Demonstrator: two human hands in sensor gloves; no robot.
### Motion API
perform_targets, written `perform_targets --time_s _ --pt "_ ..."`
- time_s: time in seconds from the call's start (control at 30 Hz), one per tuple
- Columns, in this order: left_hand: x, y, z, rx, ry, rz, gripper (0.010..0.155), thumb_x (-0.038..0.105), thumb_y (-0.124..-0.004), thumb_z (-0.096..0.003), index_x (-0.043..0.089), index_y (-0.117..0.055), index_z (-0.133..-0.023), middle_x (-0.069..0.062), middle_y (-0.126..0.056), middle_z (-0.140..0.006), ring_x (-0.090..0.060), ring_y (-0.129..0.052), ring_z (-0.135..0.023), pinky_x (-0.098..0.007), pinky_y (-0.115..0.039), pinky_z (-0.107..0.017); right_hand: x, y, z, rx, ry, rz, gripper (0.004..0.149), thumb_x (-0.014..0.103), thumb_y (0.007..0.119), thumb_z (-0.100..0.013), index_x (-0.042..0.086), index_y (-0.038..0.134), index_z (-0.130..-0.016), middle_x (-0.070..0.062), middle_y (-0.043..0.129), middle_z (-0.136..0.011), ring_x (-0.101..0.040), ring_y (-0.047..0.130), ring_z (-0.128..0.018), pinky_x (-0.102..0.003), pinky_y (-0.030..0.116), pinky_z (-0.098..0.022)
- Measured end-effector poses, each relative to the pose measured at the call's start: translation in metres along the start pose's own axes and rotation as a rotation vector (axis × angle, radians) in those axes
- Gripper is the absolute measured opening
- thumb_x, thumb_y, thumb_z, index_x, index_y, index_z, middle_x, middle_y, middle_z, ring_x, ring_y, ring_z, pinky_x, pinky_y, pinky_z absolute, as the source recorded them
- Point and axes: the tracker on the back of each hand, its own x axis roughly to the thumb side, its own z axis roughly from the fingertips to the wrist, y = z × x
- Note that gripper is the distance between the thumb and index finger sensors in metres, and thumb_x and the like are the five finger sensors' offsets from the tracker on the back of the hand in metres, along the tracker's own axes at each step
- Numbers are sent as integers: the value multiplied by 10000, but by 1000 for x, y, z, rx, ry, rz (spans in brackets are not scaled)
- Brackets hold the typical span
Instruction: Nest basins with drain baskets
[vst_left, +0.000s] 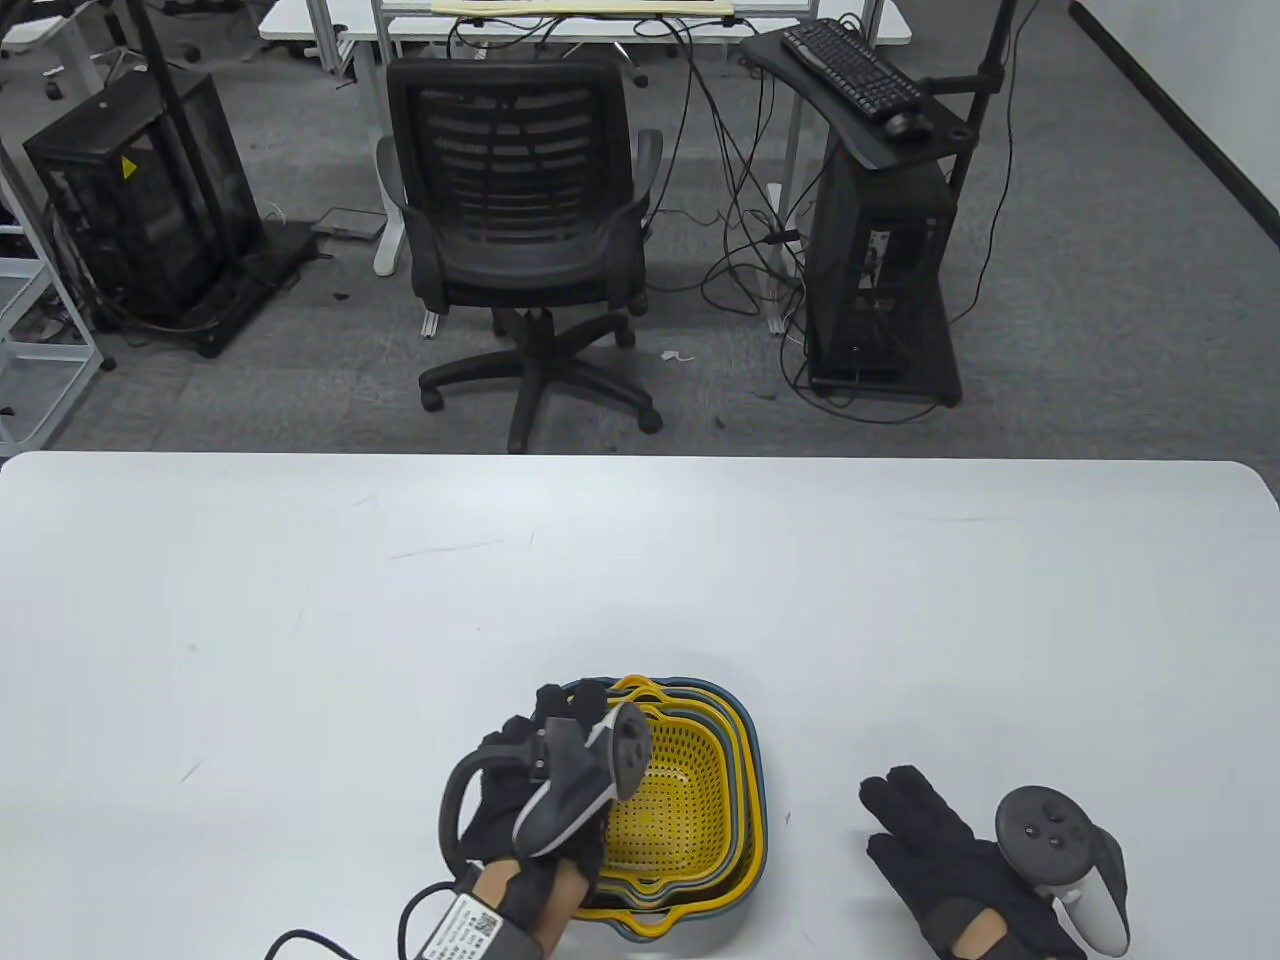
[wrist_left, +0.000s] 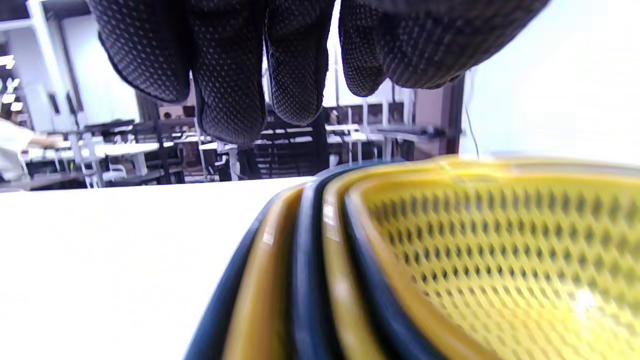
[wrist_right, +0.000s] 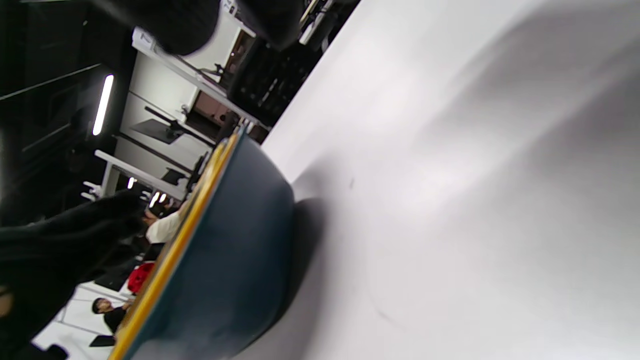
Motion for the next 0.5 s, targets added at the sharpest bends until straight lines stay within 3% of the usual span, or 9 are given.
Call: perform_targets --time_s 0.07,0.13,0.27,0.33,0.37,0.4,0.43,0.5 --pt "-34 -10 -6 -6 -1 98 591 468 -721 -509 396 -619 -1086 -2 -666 -1133 -371 -785 -1010 -565 -670 -695 -3 1 -2 -10 29 35 635 407 701 -536 159 500 -1085 -172 242 -1157 -549 200 -1020 -791 357 -637" --pt "-77 -35 -12 -23 11 179 584 469 -717 -509 416 -610 -1081 22 -622 -1148 -363 -725 -1043 -575 -642 -711 -11 2 -6 -17 91 113 633 404 701 -536 183 482 -1087 -158 226 -1160 -540 171 -1019 -792 335 -637" --pt "-145 -86 -10 -92 79 147 581 477 -719 -500 440 -608 -1069 49 -606 -1151 -357 -724 -1043 -575 -641 -712 -30 7 -20 -32 222 237 654 380 708 -542 389 291 -1046 -61 115 -1155 -488 80 -1018 -774 264 -649" --pt "-173 -106 -4 -107 81 242 609 494 -713 -498 468 -539 -1080 60 -494 -1183 -348 -596 -1099 -601 -561 -752 -42 8 -33 -50 292 335 676 406 702 -542 437 227 -1021 10 54 -1139 -424 7 -1012 -759 209 -653" --pt "-181 -113 -5 -149 44 318 630 495 -718 -495 493 -504 -1087 71 -406 -1205 -358 -439 -1135 -650 -441 -771 -45 9 -35 -58 305 359 681 425 699 -540 442 215 -1018 25 46 -1136 -408 -12 -1009 -756 192 -652" --pt "-189 -124 -9 -297 -4 439 656 496 -717 -498 506 -431 -1088 101 -293 -1201 -335 -256 -1132 -659 -317 -770 -53 11 -42 -71 342 409 694 463 689 -532 433 199 -1022 27 29 -1132 -393 -40 -1001 -750 164 -647" --pt "-192 -132 -11 -386 -24 497 686 505 -711 -498 510 -344 -1078 127 -173 -1176 -305 -119 -1099 -645 -230 -758 -57 12 -47 -64 375 427 706 488 678 -529 414 190 -1033 25 19 -1133 -379 -59 -998 -739 118 -638" --pt "-192 -147 -14 -525 51 478 738 573 -679 -485 550 -201 -1047 184 -32 -1139 -249 47 -1055 -565 -64 -740 -65 19 -54 49 471 442 714 527 601 -523 367 132 -1036 34 -96 -1093 -360 -173 -953 -698 -1 -604"
